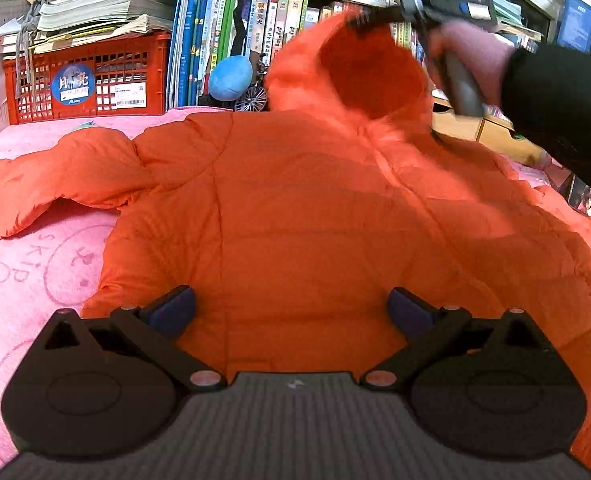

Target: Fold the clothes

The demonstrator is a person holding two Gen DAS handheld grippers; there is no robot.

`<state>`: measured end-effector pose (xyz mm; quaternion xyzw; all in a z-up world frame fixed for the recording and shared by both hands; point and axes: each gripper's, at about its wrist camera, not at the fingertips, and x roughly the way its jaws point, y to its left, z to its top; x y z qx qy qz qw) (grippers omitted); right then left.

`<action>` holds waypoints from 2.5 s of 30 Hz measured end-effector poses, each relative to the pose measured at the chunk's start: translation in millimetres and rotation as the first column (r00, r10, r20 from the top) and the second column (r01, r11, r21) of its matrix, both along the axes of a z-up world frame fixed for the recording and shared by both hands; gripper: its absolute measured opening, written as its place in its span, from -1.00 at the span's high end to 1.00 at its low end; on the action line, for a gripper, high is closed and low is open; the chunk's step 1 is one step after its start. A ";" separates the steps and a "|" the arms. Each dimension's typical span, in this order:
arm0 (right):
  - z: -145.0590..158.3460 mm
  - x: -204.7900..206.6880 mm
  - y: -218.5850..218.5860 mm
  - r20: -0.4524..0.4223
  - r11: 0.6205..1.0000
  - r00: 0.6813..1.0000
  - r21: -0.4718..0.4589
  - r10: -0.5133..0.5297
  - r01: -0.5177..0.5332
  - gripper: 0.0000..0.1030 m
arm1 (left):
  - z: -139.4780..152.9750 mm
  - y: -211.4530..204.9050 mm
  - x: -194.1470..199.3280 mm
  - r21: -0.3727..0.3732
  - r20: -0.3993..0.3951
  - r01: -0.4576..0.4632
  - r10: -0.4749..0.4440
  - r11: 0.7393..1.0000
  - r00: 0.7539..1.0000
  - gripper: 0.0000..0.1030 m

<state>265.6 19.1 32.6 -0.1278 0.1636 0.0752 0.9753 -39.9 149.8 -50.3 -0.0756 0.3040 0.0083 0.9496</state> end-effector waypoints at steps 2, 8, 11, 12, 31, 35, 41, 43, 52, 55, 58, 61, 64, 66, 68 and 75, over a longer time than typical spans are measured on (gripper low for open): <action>-19.8 -15.1 -7.4 -0.114 0.998 0.993 -0.036 0.039 -0.043 -0.78 | 0.2 1.1 -0.3 -0.008 0.003 -0.002 0.002 1.000 1.000 -1.00; -55.4 -124.3 -49.6 -0.189 0.928 0.909 0.091 0.373 -0.362 -0.92 | 0.4 0.2 0.1 -0.006 0.002 -0.003 0.003 1.000 1.000 -1.00; -68.2 -153.4 -85.1 -0.223 0.920 0.894 0.125 0.390 -0.370 -0.93 | 0.0 -1.2 -0.1 0.002 -0.001 -0.004 0.004 1.000 1.000 -1.00; -72.4 -159.1 -98.6 -0.234 0.929 0.899 0.124 0.369 -0.349 -0.93 | -0.1 -1.7 -0.1 0.004 -0.003 -0.005 0.005 1.000 1.000 -1.00; -84.0 -204.1 -341.5 -0.222 0.861 0.841 0.007 -0.494 0.508 -0.90 | -1.9 -8.4 4.5 0.068 -0.030 -0.007 0.009 0.998 1.000 -1.00; -66.1 -256.5 -283.3 -0.228 0.960 0.966 0.220 -0.124 0.175 -0.98 | -2.4 -8.9 4.7 0.075 -0.033 -0.007 0.010 0.997 0.999 -1.00; -58.8 -329.6 -187.4 -0.201 0.890 0.912 0.369 0.357 -0.267 -0.99 | -3.0 -10.4 4.8 0.084 -0.035 -0.011 0.014 0.996 0.999 -1.00; -68.9 -338.7 -161.7 -0.219 0.895 0.896 0.325 0.386 -0.306 -0.99 | -3.1 -10.8 4.7 0.086 -0.036 -0.012 0.015 0.996 0.999 -1.00; -96.0 -332.8 -128.1 -0.301 0.957 0.916 0.195 0.266 -0.214 -1.00 | -2.4 -12.6 4.7 0.095 -0.039 -0.020 0.024 0.995 0.999 -1.00; -97.2 -335.3 -131.9 -0.299 0.959 0.919 0.191 0.258 -0.208 -1.00 | -2.2 -13.5 4.7 0.099 -0.040 -0.022 0.026 0.995 0.999 -1.00; -99.0 -331.1 -136.4 -0.298 0.960 0.921 0.193 0.252 -0.201 -1.00 | -2.1 -13.7 4.7 0.099 -0.040 -0.023 0.027 0.995 0.999 -1.00; -99.3 -327.8 -137.8 -0.298 0.960 0.921 0.201 0.251 -0.197 -1.00 | -2.0 -13.7 4.8 0.099 -0.038 -0.024 0.028 0.995 0.999 -1.00; -98.9 -329.3 -138.7 -0.293 0.960 0.924 0.208 0.244 -0.188 -1.00 | -1.8 -14.0 5.4 0.101 -0.040 -0.027 0.031 0.995 0.999 -1.00; -98.7 -330.0 -139.7 -0.289 0.960 0.927 0.214 0.238 -0.179 -1.00 | -1.5 -15.6 6.2 0.108 -0.045 -0.034 0.039 0.994 0.998 -1.00; -98.6 -330.5 -140.8 -0.285 0.960 0.930 0.223 0.232 -0.171 -1.00 | -0.2 -21.2 6.1 0.128 -0.066 -0.051 0.060 0.990 0.996 -1.00; -98.0 -330.1 -145.3 -0.279 0.955 0.933 0.253 0.228 -0.157 -1.00 | 14.4 -53.0 -20.4 0.145 -0.110 -0.104 0.121 0.984 0.987 -1.00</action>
